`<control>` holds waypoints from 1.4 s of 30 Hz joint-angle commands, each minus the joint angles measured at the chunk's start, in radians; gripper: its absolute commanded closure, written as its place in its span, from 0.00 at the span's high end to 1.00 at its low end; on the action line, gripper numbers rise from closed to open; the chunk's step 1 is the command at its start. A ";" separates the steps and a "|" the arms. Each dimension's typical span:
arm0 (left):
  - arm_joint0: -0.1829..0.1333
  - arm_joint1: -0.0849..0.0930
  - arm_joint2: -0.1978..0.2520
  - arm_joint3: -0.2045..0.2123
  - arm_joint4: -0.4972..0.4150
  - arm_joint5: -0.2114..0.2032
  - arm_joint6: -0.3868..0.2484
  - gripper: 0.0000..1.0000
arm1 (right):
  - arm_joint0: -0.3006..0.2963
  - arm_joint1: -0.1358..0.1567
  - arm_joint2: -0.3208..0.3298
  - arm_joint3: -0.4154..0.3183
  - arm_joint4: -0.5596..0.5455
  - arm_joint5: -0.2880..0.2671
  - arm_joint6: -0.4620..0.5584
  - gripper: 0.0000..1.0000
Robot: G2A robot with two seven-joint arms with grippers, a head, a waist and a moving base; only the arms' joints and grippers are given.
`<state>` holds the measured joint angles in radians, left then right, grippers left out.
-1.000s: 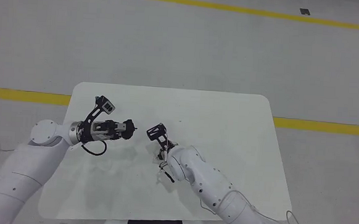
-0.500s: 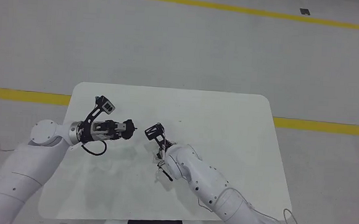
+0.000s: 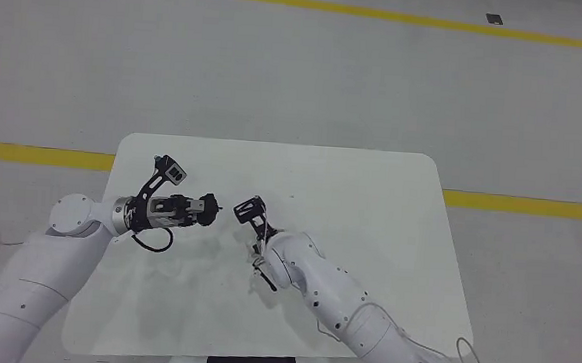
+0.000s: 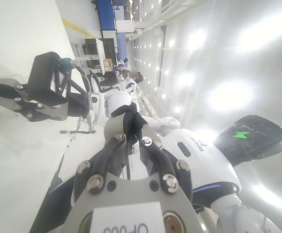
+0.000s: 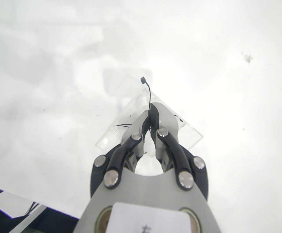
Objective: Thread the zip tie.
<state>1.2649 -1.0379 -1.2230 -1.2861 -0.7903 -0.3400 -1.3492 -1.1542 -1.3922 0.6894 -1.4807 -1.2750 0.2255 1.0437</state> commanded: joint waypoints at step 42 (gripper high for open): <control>0.000 0.000 0.000 0.000 0.000 0.000 0.000 0.00 | -0.415 0.075 0.426 -0.415 0.539 -0.373 -0.754 0.00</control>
<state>1.2649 -1.0379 -1.2230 -1.2861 -0.7903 -0.3400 -1.3492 -1.5639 -1.3171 1.1174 -1.8910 -0.7502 -0.1241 0.3205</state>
